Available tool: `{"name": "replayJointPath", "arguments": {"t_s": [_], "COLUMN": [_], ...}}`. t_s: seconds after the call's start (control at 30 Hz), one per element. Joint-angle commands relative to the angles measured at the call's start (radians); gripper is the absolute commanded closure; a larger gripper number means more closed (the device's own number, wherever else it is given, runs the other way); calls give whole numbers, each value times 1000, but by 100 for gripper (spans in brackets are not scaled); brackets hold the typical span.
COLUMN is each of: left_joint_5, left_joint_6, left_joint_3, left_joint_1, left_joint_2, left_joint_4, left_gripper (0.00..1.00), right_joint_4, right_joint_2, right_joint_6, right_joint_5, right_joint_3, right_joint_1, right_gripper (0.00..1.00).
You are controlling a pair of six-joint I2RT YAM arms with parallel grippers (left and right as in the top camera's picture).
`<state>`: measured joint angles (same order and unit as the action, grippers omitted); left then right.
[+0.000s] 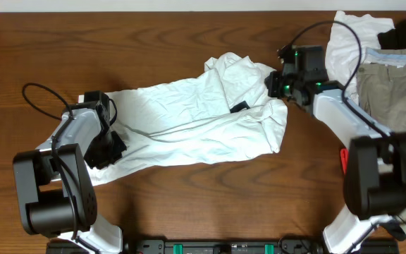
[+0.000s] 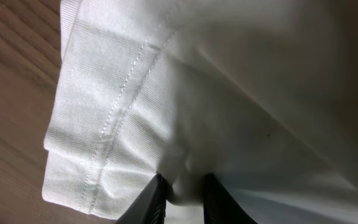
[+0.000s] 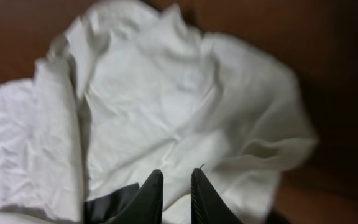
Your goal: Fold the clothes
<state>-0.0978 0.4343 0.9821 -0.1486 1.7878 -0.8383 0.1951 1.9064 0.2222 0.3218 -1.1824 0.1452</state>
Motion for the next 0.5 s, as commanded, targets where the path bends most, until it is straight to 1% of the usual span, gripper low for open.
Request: {"name": "replayJointPath", "arguments": {"t_s": [0.0,0.2,0.27,0.37,0.47], "left_joint_5": [-68,-68,-68,-68,-71], "left_joint_6": [16,16,11,-8,-23], "left_joint_3": [-45,-45,-45,-45,-45], "left_joint_1": [-16,-16,-16,-16,-16], "left_joint_2": [56,56,56,56,56], "left_joint_4": [21,39,48,71,96], "left_gripper": [78,78,78,78,77], "right_joint_4": [-19,-43,-37,-18,-16], "right_joint_2": [72,142,151,151,151], "right_joint_6": [25,25,36,70,69], "right_joint_5": [79,53,-17,-154,-205], "right_joint_3": [2,2,2,2,2], "right_joint_1": [0,-3,-5,-13,-35], "right_gripper": [86,87,90,90,90]}}
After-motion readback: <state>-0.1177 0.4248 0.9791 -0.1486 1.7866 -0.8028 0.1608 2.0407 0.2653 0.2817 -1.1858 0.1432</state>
